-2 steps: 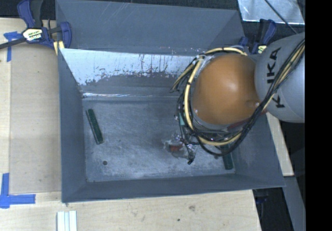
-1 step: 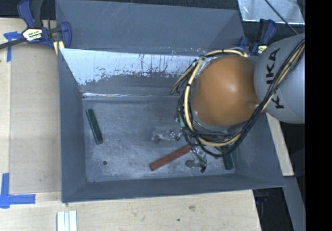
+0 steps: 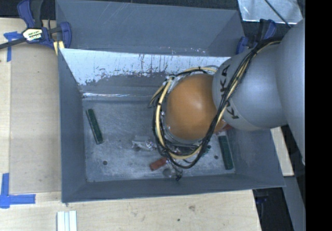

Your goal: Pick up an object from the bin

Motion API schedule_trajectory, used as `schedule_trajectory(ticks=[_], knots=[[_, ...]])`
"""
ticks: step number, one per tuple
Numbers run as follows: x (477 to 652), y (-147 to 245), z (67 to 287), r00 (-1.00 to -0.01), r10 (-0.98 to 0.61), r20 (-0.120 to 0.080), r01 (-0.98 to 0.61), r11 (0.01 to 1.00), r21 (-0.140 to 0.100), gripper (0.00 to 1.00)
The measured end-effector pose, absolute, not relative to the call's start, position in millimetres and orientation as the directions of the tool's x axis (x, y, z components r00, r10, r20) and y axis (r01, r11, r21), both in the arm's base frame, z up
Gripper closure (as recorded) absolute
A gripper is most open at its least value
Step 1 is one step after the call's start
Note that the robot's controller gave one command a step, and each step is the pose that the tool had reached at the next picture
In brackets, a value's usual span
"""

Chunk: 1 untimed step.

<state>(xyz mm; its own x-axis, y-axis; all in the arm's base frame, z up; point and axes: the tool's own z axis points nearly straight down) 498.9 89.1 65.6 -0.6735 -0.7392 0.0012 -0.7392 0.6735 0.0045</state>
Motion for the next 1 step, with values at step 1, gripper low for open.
schedule_trajectory(ticks=[1], knots=[[527.8, 22.8, 70.2, -0.695, -0.719, -0.003, -0.719, 0.695, -0.005, 0.0]])
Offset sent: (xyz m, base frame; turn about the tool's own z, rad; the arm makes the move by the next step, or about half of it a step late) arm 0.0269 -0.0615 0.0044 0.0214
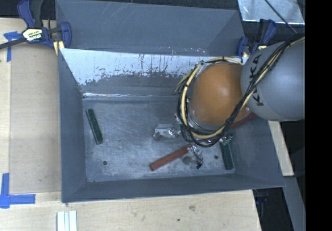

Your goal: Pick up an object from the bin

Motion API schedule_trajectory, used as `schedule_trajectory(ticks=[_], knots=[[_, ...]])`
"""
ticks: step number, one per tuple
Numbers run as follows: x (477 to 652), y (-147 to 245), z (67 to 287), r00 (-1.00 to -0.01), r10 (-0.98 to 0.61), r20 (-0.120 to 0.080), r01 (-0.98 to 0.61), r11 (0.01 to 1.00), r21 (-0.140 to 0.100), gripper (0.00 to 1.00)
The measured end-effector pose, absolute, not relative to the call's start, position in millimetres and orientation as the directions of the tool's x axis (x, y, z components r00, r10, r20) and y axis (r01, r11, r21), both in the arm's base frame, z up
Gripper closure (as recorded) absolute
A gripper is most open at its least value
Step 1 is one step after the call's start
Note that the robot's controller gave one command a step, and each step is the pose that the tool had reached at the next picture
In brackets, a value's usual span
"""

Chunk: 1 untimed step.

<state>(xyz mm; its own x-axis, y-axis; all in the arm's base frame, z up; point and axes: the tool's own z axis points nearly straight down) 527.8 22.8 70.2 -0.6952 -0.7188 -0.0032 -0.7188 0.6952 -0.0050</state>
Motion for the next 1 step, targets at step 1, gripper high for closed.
schedule_trajectory(ticks=[1], knots=[[524.9, 13.7, 70.1, -0.699, -0.715, -0.001, -0.715, 0.699, 0.0, 0.0]])
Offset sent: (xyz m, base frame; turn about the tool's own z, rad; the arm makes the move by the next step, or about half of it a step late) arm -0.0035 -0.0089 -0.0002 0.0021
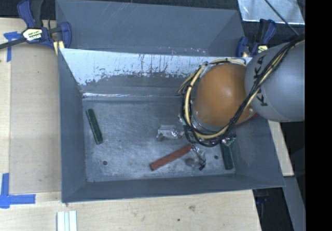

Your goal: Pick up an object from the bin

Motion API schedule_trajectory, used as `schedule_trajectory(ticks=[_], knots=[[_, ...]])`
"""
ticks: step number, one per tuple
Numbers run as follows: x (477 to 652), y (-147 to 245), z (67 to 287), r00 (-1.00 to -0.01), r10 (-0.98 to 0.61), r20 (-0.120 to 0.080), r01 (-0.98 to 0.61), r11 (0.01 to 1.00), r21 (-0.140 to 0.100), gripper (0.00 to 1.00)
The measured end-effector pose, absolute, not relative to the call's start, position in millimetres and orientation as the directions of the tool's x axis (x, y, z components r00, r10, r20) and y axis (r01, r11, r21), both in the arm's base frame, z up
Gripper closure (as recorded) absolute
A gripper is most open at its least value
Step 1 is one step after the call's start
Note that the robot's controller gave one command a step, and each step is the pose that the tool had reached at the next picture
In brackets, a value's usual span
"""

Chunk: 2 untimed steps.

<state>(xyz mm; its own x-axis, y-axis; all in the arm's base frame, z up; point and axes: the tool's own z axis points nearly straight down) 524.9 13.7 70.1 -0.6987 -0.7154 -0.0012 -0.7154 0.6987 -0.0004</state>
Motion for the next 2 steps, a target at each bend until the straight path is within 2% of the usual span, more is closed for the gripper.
schedule_trajectory(ticks=[1, 2], knots=[[514.7, 21, 70, -0.683, -0.731, -0.001, -0.731, 0.683, 0.001, 0.0], [535.1, 9, 70, -0.636, -0.772, -0.004, -0.772, 0.636, -0.003, 0.0]])
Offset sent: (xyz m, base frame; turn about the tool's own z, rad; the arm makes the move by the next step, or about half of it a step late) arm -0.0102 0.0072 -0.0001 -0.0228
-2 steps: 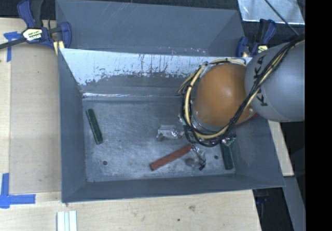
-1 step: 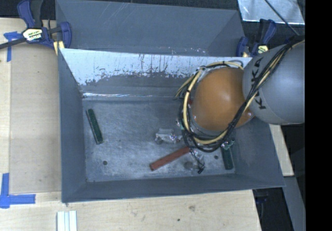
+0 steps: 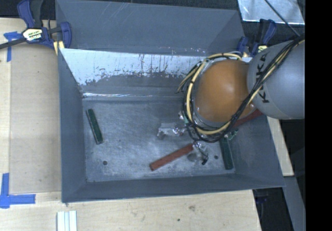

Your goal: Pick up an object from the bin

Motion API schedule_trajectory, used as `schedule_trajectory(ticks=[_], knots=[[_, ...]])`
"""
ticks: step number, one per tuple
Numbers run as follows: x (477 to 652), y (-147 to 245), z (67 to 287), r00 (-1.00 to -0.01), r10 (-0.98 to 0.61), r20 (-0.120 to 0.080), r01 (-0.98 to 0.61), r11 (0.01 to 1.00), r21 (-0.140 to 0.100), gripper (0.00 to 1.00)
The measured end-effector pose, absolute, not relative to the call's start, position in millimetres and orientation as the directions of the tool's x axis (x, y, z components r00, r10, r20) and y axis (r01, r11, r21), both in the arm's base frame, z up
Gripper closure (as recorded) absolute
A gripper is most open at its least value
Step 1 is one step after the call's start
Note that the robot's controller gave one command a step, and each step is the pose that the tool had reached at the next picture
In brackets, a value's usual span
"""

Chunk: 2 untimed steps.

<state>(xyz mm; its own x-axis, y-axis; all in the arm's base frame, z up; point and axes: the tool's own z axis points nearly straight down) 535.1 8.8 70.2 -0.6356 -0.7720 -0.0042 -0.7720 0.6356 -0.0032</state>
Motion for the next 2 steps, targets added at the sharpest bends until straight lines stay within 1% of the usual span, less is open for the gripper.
schedule_trajectory(ticks=[1, 2], knots=[[533.5, 11.1, 70.2, -0.574, -0.819, -0.004, -0.819, 0.574, -0.003, 0.0], [533.7, 11.6, 70.9, -0.575, -0.818, -0.005, -0.818, 0.575, -0.002, 1.0]])
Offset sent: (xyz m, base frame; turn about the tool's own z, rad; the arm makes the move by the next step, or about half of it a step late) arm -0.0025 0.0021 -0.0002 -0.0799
